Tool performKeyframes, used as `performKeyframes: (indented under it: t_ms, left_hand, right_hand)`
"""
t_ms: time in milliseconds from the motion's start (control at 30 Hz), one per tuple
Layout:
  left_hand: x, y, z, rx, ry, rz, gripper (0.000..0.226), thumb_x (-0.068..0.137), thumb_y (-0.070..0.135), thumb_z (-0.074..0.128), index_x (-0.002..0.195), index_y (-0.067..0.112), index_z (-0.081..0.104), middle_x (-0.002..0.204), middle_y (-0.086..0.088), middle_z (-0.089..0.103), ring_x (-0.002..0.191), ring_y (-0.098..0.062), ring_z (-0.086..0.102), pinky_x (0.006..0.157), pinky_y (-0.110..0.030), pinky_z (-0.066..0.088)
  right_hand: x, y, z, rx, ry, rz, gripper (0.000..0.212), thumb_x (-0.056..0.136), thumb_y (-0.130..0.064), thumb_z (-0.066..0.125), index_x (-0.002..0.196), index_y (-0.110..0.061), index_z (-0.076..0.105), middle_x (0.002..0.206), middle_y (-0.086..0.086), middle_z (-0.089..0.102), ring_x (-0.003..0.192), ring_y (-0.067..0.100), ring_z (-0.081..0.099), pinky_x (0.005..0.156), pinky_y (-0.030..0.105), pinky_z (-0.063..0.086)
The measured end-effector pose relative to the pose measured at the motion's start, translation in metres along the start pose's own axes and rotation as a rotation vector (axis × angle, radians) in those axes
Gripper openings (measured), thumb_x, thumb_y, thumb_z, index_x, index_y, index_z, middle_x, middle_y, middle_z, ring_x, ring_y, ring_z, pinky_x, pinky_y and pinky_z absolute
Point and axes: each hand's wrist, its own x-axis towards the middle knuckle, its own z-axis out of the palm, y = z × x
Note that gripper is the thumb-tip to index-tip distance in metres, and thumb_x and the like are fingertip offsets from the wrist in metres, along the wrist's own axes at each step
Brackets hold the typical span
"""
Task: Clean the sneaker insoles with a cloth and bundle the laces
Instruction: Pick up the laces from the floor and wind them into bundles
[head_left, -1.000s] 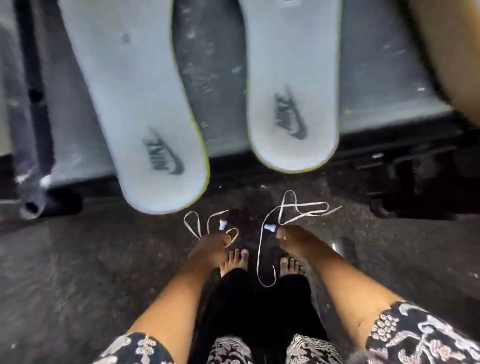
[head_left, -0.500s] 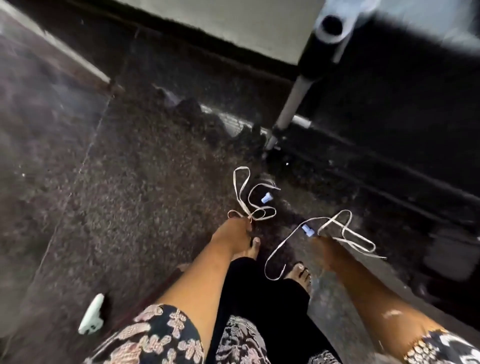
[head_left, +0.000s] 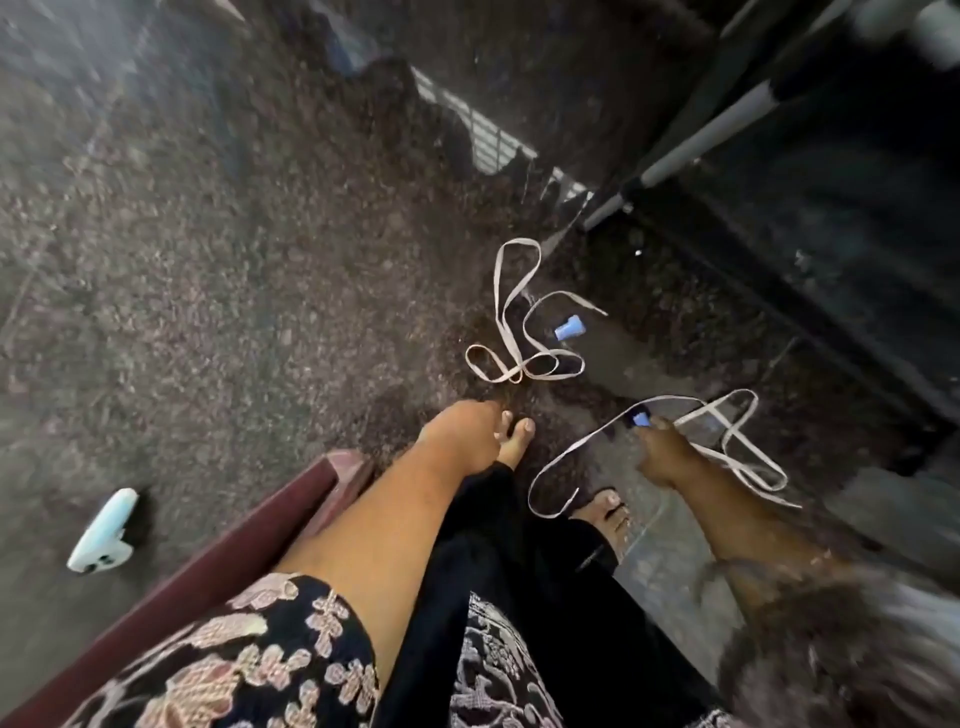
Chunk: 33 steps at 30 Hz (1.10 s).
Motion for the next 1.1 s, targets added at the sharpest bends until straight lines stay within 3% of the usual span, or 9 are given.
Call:
performKeyframes:
  t_ms: [167, 367, 467, 567, 633, 700, 800, 967, 1100]
  left_hand:
    - [-0.005, -0.01, -0.002, -0.211, 0.021, -0.104, 0.057, 0.076, 0.055, 0.047, 0.111, 0.012, 0.06, 0.111, -0.008, 0.066, 0.107, -0.025, 0.06, 0.091, -0.034, 0.047]
    - [-0.008, 0.01, -0.022, -1.067, 0.074, -0.215, 0.03, 0.097, 0.042, 0.046, 0.116, 0.02, 0.049, 0.108, -0.002, 0.059, 0.1, -0.021, 0.058, 0.091, -0.037, 0.047]
    - [0.001, 0.022, -0.034, -1.37, 0.042, -0.207, 0.024, 0.098, 0.035, 0.047, 0.11, 0.015, 0.049, 0.088, -0.005, 0.058, 0.074, -0.015, 0.06, 0.073, -0.037, 0.057]
    - [0.009, 0.024, -0.047, -1.457, 0.146, -0.226, 0.007, 0.097, 0.012, 0.046, 0.092, 0.009, 0.049, 0.081, -0.008, 0.057, 0.063, -0.016, 0.057, 0.055, -0.025, 0.056]
    - [0.016, 0.018, -0.049, -1.364, 0.208, -0.25, 0.013, 0.095, 0.005, 0.046, 0.084, 0.012, 0.047, 0.077, -0.006, 0.057, 0.058, -0.014, 0.052, 0.048, -0.02, 0.051]
    - [0.022, 0.009, -0.046, -1.254, 0.226, -0.269, 0.014, 0.092, 0.003, 0.049, 0.083, 0.014, 0.049, 0.082, -0.007, 0.059, 0.06, -0.014, 0.053, 0.047, -0.019, 0.049]
    - [0.024, -0.002, -0.037, -1.224, 0.208, -0.288, 0.013, 0.089, 0.001, 0.056, 0.086, 0.013, 0.05, 0.087, -0.009, 0.058, 0.065, -0.014, 0.055, 0.051, -0.019, 0.053]
    - [0.027, -0.012, -0.022, -1.231, 0.229, -0.288, 0.027, 0.084, -0.002, 0.064, 0.081, 0.019, 0.048, 0.087, -0.011, 0.053, 0.066, -0.014, 0.054, 0.065, -0.031, 0.054]
    - [0.018, -0.004, -0.026, -1.269, 0.24, -0.262, 0.028, 0.084, -0.007, 0.06, 0.083, 0.018, 0.048, 0.086, -0.01, 0.054, 0.07, -0.013, 0.055, 0.072, -0.031, 0.054]
  right_hand:
    - [-0.011, -0.021, -0.013, 0.065, 0.044, -0.06, 0.034, 0.088, -0.005, 0.056, 0.121, 0.0, 0.059, 0.131, 0.024, 0.051, 0.117, 0.034, 0.052, 0.088, 0.027, 0.039]
    - [-0.062, -0.113, -0.063, 0.778, -0.054, -0.327, 0.018, 0.088, 0.001, 0.059, 0.1, -0.005, 0.071, 0.111, 0.01, 0.068, 0.095, 0.011, 0.062, 0.082, 0.012, 0.044]
    - [-0.073, -0.146, -0.084, 0.89, -0.209, -0.44, 0.026, 0.085, 0.008, 0.055, 0.07, -0.01, 0.068, 0.088, 0.007, 0.07, 0.088, 0.014, 0.063, 0.09, 0.031, 0.051]
    - [-0.058, -0.155, -0.097, 0.975, -0.085, -0.348, 0.036, 0.085, 0.015, 0.045, 0.06, -0.009, 0.056, 0.101, 0.017, 0.068, 0.069, 0.008, 0.065, 0.069, 0.022, 0.055]
    - [-0.038, -0.147, -0.101, 0.872, 0.13, -0.249, 0.033, 0.086, 0.012, 0.04, 0.067, -0.009, 0.056, 0.108, 0.022, 0.065, 0.06, 0.008, 0.065, 0.056, 0.017, 0.051]
    - [-0.011, -0.13, -0.097, 0.506, 0.336, -0.242, 0.025, 0.084, 0.008, 0.046, 0.085, -0.008, 0.065, 0.114, 0.018, 0.063, 0.084, 0.023, 0.066, 0.071, 0.023, 0.05]
    - [0.026, -0.107, -0.083, -0.009, 0.301, -0.294, 0.039, 0.081, 0.0, 0.052, 0.117, -0.014, 0.062, 0.144, 0.006, 0.042, 0.121, 0.032, 0.049, 0.102, 0.034, 0.041]
    - [0.05, -0.102, -0.067, -0.245, 0.255, -0.254, 0.047, 0.096, -0.012, 0.036, 0.142, -0.021, 0.036, 0.145, 0.011, 0.04, 0.126, 0.033, 0.044, 0.103, 0.035, 0.036]
    - [0.036, -0.099, -0.07, -0.218, 0.251, -0.281, 0.041, 0.094, -0.012, 0.042, 0.134, -0.018, 0.047, 0.143, 0.008, 0.043, 0.126, 0.031, 0.046, 0.102, 0.033, 0.036]
